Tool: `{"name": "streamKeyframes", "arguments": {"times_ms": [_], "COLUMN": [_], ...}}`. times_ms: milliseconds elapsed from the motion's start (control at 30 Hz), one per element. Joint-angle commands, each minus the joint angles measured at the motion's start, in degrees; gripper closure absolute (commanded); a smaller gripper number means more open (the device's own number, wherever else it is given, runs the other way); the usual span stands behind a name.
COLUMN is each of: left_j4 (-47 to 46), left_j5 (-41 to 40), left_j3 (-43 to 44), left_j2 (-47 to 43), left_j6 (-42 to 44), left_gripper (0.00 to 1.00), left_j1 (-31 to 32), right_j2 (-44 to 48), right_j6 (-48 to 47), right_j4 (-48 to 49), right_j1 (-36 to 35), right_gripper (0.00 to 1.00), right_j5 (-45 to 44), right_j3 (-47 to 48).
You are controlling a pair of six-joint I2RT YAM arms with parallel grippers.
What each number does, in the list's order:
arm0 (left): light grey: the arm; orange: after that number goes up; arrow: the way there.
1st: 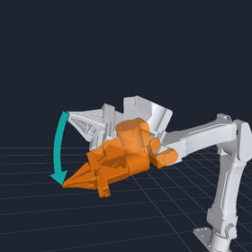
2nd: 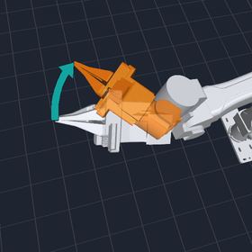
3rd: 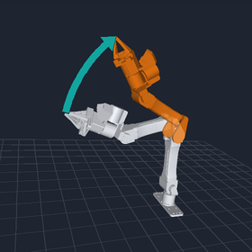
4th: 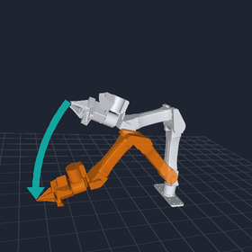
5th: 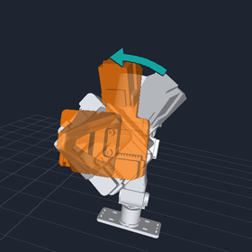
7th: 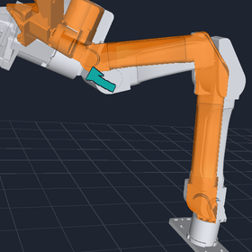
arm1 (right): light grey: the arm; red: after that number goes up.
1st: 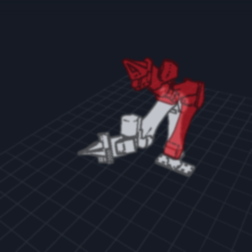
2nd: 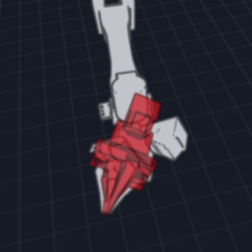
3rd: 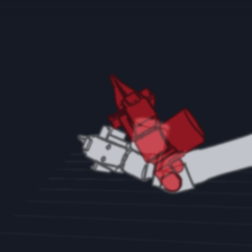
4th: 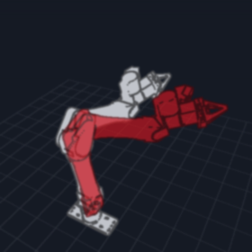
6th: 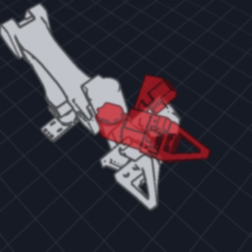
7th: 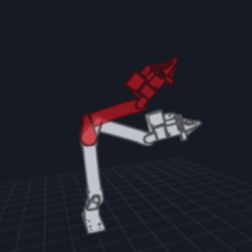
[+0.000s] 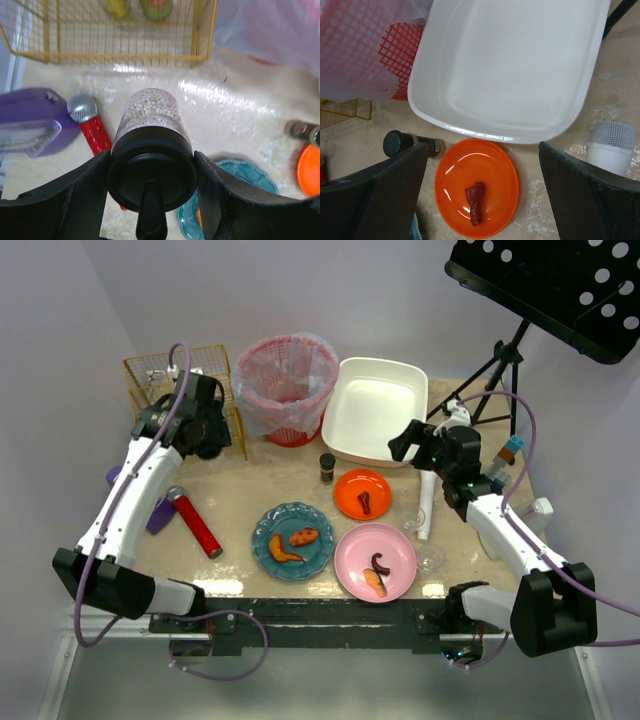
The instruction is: Clear the kitchen counter
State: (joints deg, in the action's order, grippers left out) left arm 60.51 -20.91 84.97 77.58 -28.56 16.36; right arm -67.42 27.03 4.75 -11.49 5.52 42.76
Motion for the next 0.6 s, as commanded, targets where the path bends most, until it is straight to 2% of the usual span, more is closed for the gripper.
{"name": "streamKeyframes", "arguments": {"times_ms": [0, 133, 400, 567], "left_j4": [-6.0, -8.1, -13.0, -15.1], "left_j5": [3.3, 5.7, 10.9, 12.6], "left_j3": [9.5, 12.7, 12.9, 13.7], "left_j2": [3.2, 7.8, 13.4, 15.8], "left_j6": [7.3, 9.3, 11.7, 12.2], "left_gripper": [1.0, 1.0, 1.0, 1.0], "left_j1": [-3.2, -5.8, -10.8, -11.8], "right_j2": [1.3, 1.1, 0.7, -0.1], "right_j6": [-0.9, -0.9, -1.1, -0.9], "right_j4": [0.3, 0.3, -0.3, -0.4], "right_j1": [0.1, 0.1, 0.1, 0.1], "right_gripper": [0.03, 0.03, 0.03, 0.03], "right_j5": [-0.2, -0.3, -1.1, -0.9], "right_j3": [2.4, 2.7, 3.3, 3.7]}}
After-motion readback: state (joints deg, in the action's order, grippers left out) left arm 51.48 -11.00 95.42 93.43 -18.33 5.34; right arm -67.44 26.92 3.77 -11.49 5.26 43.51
